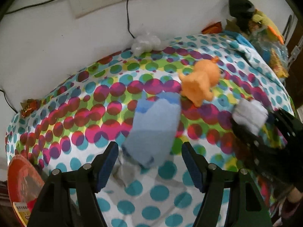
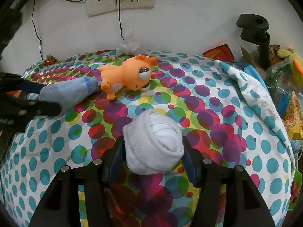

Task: Organize objects
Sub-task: 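Grasp the light blue sock with the left gripper while the right gripper holds the white sock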

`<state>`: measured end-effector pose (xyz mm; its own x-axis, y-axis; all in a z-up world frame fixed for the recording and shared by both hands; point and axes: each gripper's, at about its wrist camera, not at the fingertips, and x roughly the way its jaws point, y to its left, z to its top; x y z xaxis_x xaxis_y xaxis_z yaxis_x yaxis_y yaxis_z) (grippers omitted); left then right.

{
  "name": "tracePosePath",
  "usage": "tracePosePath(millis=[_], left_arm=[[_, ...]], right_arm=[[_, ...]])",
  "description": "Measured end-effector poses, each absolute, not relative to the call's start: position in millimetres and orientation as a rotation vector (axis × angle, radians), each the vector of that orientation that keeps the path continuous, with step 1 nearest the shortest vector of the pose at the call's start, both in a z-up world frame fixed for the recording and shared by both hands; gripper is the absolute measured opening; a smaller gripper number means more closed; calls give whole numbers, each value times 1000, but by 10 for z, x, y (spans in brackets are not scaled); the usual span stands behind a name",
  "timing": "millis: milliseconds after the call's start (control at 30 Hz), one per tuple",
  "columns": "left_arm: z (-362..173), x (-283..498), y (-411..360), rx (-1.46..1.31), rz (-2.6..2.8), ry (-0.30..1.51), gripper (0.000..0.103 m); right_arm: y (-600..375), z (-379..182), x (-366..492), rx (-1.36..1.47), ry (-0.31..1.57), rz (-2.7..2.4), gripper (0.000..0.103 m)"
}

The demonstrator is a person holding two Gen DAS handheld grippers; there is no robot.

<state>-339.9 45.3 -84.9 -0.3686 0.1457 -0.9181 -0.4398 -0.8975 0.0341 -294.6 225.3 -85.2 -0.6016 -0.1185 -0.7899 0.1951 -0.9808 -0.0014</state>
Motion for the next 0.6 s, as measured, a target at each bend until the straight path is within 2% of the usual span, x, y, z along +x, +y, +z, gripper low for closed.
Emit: tracePosePath(millis=[333,600], left_arm=[[-1048,-3529,530,-1526,2272,316,71],[-1080,-3435,568,-1466,2320,344,71]], right_arm=[[2242,-860,-2948,1303,127,-2662,61],[2237,-862,-2951,1303,129,-2662,61]])
